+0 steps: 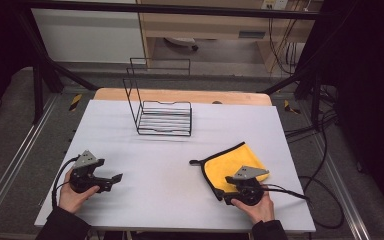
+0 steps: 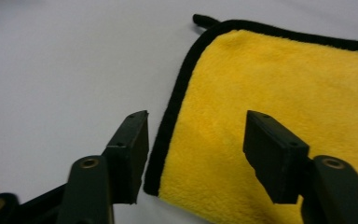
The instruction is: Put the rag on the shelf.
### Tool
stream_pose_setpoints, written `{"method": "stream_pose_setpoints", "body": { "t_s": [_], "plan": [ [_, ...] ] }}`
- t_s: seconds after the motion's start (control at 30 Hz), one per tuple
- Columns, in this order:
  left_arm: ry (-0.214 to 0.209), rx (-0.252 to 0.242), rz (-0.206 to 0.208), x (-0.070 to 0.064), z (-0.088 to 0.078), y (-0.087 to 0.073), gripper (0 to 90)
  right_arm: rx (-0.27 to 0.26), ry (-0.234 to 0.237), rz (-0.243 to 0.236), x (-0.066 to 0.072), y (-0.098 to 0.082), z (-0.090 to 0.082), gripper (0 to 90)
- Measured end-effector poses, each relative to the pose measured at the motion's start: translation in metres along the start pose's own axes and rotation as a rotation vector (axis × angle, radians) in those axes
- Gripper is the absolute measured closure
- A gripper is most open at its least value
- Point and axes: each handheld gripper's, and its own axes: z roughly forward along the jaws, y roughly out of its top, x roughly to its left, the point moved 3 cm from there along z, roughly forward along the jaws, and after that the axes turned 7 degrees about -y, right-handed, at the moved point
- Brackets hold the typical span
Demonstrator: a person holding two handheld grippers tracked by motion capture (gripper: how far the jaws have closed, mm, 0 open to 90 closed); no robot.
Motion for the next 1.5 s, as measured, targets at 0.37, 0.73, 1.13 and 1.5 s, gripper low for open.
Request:
{"method": "stream_pose_setpoints", "body": {
  "t_s": [0.37,0.73,1.13,1.5],
  "plan": [
    [0.001,0.017,0.01,-0.002,0.002,0.0,7.3,0.06,-0.017,-0.03,0.013,-0.008,0.002,62.1],
    [0.001,0.027,0.014,-0.002,0.002,-0.001,7.8,0.094,-0.094,-0.107,0.019,-0.009,0.008,73.9],
    [-0.002,0.029,0.01,-0.002,0.002,-0.001,8.4,0.135,-0.029,-0.059,0.011,-0.004,-0.007,84.5],
    [-0.003,0.031,0.016,-0.004,0.002,0.0,8.5,0.165,0.03,-0.096,-0.002,-0.024,-0.034,65.3]
  ]
}}
